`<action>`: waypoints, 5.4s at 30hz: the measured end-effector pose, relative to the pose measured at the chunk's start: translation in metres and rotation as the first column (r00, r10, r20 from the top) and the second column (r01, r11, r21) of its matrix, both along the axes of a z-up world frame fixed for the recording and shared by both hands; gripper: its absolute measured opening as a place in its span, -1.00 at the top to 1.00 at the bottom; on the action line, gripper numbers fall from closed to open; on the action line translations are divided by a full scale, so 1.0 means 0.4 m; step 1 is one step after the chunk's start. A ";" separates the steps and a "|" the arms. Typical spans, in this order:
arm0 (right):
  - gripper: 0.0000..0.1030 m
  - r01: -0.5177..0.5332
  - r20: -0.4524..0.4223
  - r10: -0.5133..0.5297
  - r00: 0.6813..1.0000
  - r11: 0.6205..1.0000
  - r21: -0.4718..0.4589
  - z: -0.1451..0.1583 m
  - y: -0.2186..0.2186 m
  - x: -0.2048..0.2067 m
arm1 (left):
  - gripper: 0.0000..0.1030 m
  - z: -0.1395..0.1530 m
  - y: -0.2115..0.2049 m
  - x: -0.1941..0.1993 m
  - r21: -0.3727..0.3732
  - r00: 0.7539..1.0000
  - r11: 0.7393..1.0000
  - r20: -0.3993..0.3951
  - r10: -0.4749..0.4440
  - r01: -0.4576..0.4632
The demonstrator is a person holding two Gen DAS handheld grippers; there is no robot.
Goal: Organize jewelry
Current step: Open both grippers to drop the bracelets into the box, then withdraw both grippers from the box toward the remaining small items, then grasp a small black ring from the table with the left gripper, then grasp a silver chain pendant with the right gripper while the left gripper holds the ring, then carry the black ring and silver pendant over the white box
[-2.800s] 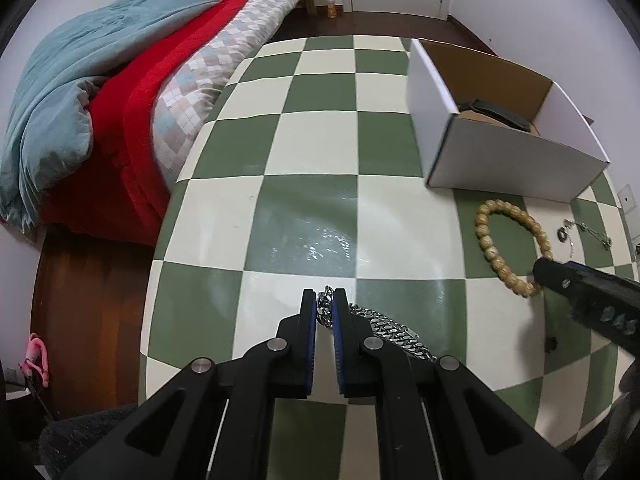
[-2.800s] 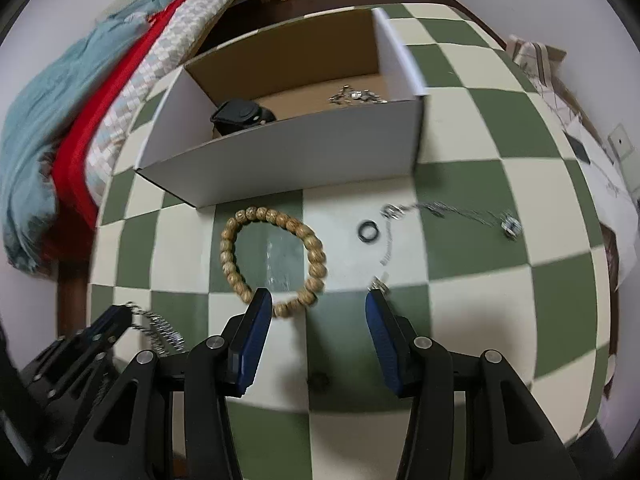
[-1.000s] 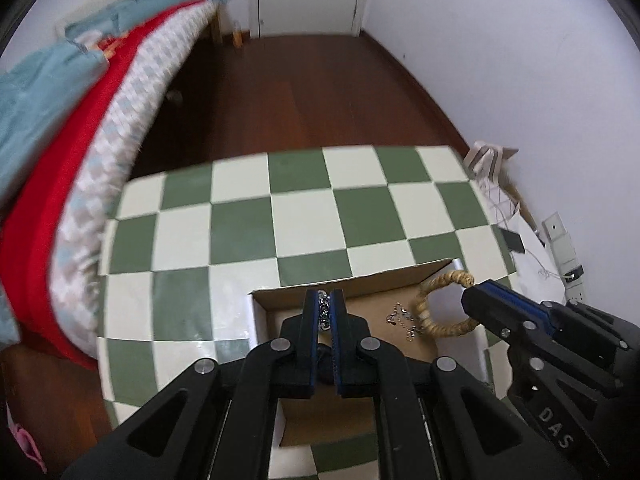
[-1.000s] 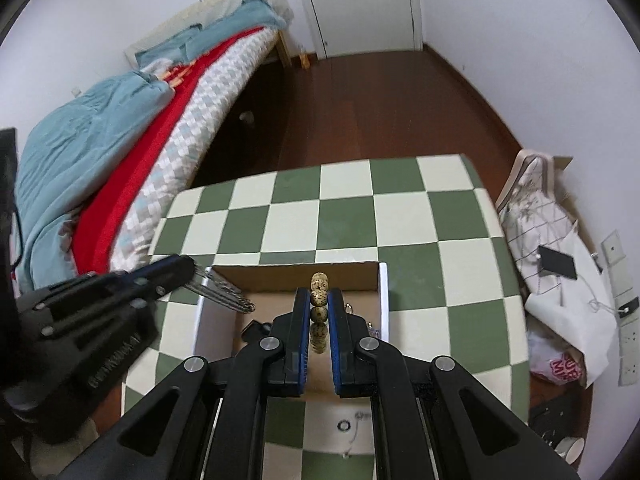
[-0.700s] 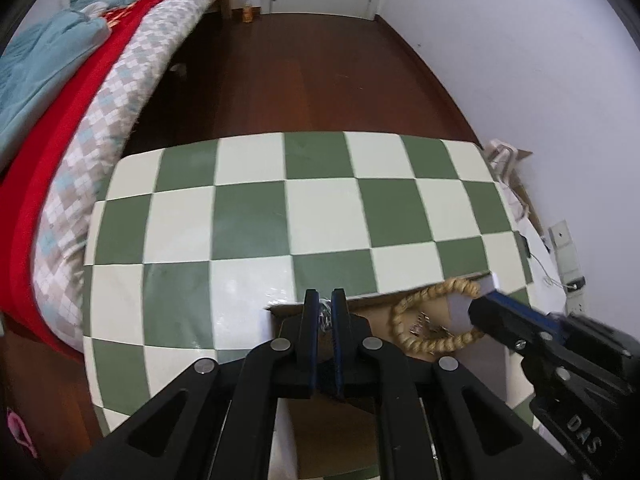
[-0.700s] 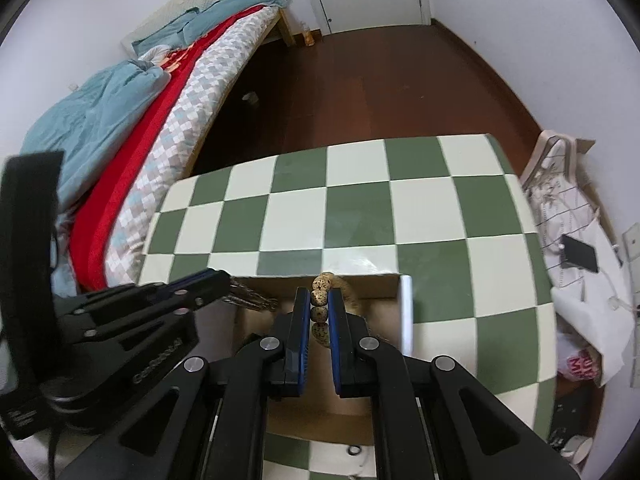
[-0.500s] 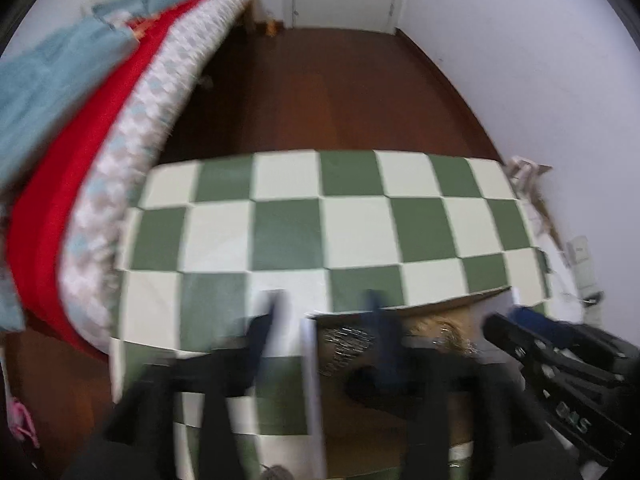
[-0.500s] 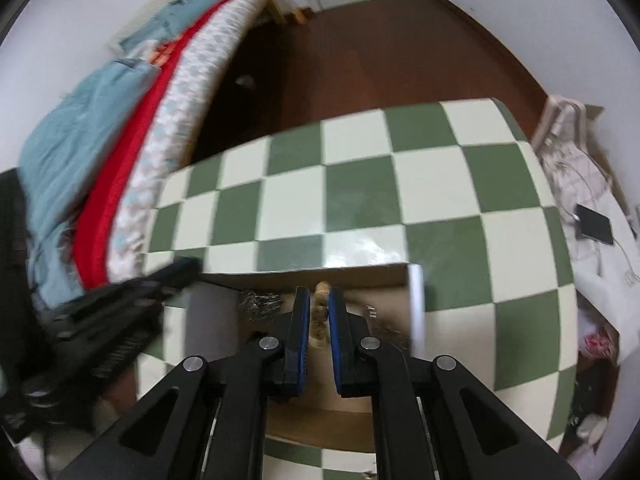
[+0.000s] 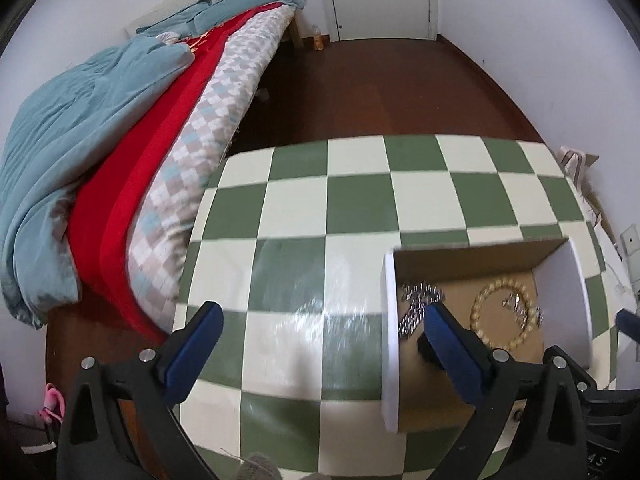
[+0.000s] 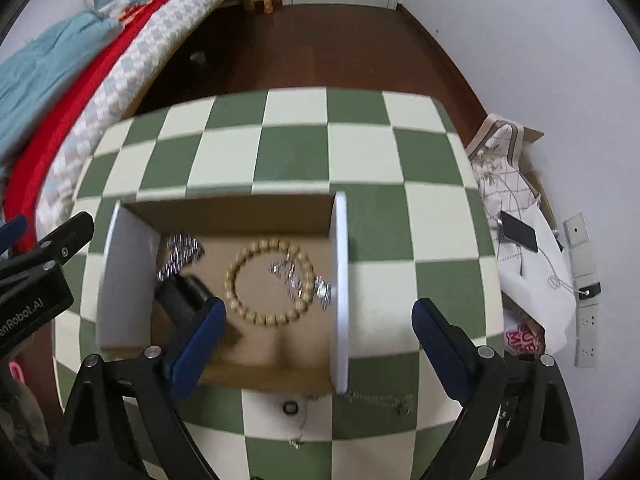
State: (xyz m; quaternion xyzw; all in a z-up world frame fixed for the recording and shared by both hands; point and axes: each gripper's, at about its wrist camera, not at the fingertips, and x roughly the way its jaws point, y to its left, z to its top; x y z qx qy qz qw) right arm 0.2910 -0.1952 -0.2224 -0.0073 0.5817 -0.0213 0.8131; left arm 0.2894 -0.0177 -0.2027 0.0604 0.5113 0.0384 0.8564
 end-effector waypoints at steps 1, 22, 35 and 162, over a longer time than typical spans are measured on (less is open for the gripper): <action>-0.98 -0.002 -0.001 0.002 1.000 1.000 -0.006 -0.002 0.003 -0.006 | -0.99 -0.003 0.000 -0.008 -0.001 1.000 1.000 0.000 0.002 -0.002; -1.00 0.015 0.176 -0.006 0.984 0.999 -0.047 0.142 0.004 -0.185 | -0.99 0.172 0.013 -0.217 -0.062 0.977 0.998 0.210 0.037 -0.024; -1.00 0.040 0.343 -0.022 0.939 0.998 -0.046 0.302 0.006 -0.327 | -0.99 0.254 0.007 -0.347 -0.069 0.957 0.998 0.289 0.025 -0.005; 0.86 -0.028 0.261 -0.084 0.962 0.916 0.400 0.072 -0.072 -0.050 | 0.79 0.041 -0.081 0.060 -0.322 0.989 0.939 -0.038 -0.144 0.124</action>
